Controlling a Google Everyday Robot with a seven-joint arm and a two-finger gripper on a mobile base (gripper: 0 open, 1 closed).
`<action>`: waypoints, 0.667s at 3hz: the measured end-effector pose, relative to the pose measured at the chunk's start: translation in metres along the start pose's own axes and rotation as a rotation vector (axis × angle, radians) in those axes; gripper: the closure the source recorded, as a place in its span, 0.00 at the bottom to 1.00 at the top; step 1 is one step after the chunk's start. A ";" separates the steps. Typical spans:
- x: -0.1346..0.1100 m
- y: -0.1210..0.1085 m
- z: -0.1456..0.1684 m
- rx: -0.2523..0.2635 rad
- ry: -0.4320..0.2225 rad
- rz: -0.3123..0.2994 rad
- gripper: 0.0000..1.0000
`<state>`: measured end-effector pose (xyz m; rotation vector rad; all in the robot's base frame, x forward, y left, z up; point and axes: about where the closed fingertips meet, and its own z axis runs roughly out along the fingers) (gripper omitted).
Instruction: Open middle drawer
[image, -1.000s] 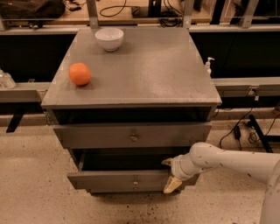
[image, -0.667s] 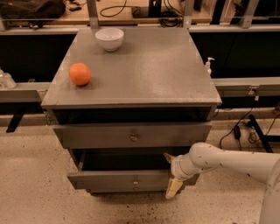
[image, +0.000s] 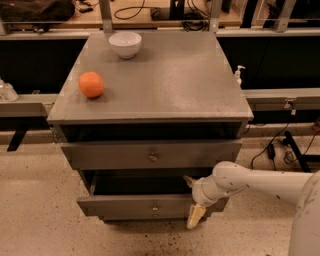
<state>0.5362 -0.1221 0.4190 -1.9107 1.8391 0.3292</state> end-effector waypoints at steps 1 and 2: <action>-0.009 0.014 0.010 -0.073 0.015 -0.021 0.18; -0.011 0.023 0.008 -0.110 0.048 -0.019 0.41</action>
Offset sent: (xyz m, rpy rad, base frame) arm -0.0314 0.0106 -0.0007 -0.1049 0.1232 0.0677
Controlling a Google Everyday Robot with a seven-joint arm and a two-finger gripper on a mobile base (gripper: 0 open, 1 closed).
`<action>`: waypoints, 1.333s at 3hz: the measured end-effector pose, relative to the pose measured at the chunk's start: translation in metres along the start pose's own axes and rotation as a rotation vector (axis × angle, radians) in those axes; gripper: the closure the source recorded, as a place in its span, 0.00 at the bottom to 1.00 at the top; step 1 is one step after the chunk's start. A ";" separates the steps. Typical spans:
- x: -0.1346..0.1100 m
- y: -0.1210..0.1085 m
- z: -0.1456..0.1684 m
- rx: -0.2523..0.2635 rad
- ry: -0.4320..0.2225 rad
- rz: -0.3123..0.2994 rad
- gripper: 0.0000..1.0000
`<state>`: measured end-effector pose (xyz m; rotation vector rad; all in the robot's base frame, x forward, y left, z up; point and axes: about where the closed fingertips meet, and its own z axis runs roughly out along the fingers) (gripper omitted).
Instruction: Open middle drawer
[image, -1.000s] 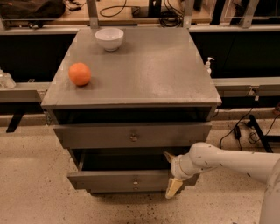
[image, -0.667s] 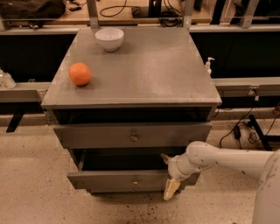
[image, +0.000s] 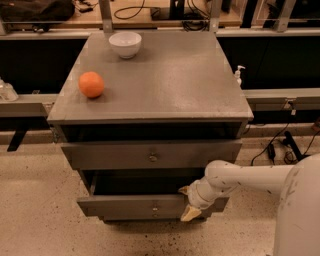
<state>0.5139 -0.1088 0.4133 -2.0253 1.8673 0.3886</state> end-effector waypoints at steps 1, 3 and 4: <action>0.001 0.021 -0.009 -0.048 0.021 0.006 0.55; -0.002 0.039 -0.018 -0.088 0.018 0.007 0.51; -0.003 0.039 -0.019 -0.088 0.018 0.007 0.33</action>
Offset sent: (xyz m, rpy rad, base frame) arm -0.0951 -0.0179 0.0238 -0.0233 0.2083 0.0948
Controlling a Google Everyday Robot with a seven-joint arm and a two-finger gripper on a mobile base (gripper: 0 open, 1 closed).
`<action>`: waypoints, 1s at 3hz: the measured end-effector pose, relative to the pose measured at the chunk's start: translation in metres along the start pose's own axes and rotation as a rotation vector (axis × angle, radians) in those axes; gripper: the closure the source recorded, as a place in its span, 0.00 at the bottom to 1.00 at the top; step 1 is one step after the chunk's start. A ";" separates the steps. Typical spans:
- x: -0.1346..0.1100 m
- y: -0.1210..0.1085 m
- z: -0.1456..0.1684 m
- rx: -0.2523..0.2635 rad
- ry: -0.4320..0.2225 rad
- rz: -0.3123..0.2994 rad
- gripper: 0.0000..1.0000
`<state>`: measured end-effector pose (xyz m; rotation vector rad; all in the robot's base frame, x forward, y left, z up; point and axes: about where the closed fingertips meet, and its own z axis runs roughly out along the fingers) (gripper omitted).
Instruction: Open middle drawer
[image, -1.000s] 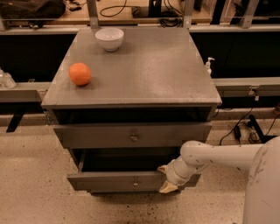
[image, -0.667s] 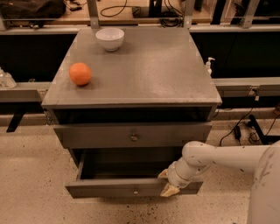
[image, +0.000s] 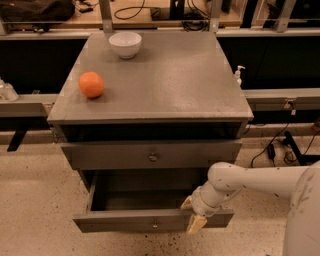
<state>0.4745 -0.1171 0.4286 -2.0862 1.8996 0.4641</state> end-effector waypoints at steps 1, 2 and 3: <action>0.000 0.000 0.001 -0.001 0.000 0.000 0.10; 0.000 0.001 0.001 -0.003 -0.001 0.000 0.00; -0.004 0.000 -0.003 -0.001 -0.008 -0.013 0.00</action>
Offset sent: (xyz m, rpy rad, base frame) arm -0.0004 0.0003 -0.0004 0.0002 0.0010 0.0006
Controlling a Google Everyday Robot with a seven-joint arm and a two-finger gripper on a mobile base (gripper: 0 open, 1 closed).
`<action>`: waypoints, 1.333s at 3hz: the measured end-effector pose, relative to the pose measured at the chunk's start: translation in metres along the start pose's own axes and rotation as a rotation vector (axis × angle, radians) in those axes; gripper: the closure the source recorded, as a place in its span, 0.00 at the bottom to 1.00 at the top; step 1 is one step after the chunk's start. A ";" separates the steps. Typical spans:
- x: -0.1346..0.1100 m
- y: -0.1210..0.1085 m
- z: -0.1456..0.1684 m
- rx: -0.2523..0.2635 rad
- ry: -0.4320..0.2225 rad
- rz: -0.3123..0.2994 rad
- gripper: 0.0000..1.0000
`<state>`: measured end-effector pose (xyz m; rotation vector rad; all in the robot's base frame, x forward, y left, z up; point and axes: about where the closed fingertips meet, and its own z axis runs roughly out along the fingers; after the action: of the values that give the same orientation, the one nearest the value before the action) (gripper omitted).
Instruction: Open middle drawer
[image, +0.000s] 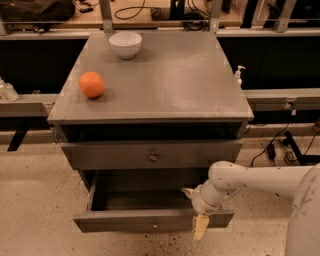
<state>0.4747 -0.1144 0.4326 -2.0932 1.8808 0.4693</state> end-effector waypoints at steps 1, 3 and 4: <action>0.000 0.000 0.000 0.000 0.000 -0.001 0.00; -0.040 -0.040 -0.041 0.064 0.134 -0.010 0.00; -0.050 -0.045 -0.040 0.063 0.142 -0.005 0.00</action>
Offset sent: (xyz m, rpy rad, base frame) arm 0.0522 0.0312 0.0976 -0.1612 -0.1595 -0.0423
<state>0.5170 -0.0818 0.4897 -2.1400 1.9394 0.2626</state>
